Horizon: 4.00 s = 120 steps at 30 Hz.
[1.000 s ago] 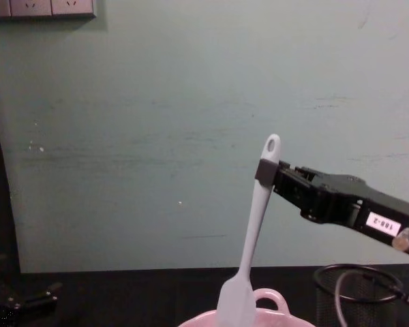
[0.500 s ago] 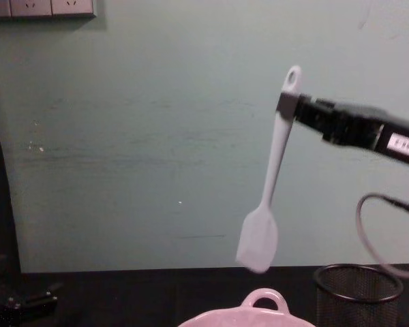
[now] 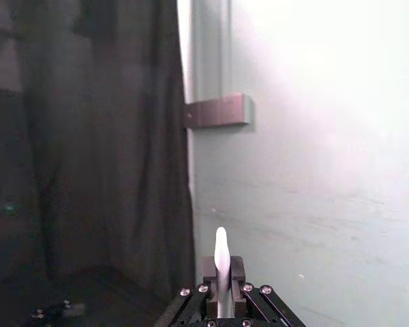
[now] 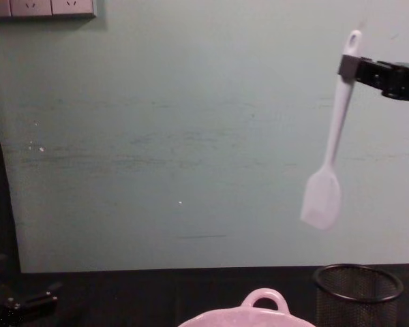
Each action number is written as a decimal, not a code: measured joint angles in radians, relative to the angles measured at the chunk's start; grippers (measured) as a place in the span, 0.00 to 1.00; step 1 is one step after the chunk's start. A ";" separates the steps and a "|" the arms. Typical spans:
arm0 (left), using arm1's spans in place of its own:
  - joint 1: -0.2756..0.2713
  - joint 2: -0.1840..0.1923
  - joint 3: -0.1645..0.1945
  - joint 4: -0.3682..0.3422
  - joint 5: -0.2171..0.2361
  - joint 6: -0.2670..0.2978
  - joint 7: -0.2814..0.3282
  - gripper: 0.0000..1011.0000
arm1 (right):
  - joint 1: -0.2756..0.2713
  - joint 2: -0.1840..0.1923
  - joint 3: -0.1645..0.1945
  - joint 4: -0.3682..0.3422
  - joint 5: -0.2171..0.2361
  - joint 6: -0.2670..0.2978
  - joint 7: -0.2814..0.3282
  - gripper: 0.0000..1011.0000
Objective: Use the one hand to pick up the spoon and stir the clear water in the bowl.
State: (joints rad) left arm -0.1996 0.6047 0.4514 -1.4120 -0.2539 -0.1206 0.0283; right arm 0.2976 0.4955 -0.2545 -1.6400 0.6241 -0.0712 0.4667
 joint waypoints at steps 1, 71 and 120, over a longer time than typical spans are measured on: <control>0.000 0.000 0.000 0.000 0.000 0.000 0.000 0.99 | 0.000 0.005 0.004 0.000 0.000 0.006 -0.003 0.12; 0.000 0.000 0.000 0.000 0.000 0.000 0.000 0.99 | 0.014 0.057 -0.057 0.315 0.348 0.282 0.036 0.64; 0.000 0.000 0.000 0.000 0.000 0.000 0.000 0.99 | 0.066 0.117 -0.184 0.387 -0.152 0.129 -0.232 0.99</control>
State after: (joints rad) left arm -0.1995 0.6047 0.4514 -1.4120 -0.2539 -0.1206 0.0283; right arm 0.3632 0.6126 -0.4387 -1.2530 0.4717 0.0574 0.2345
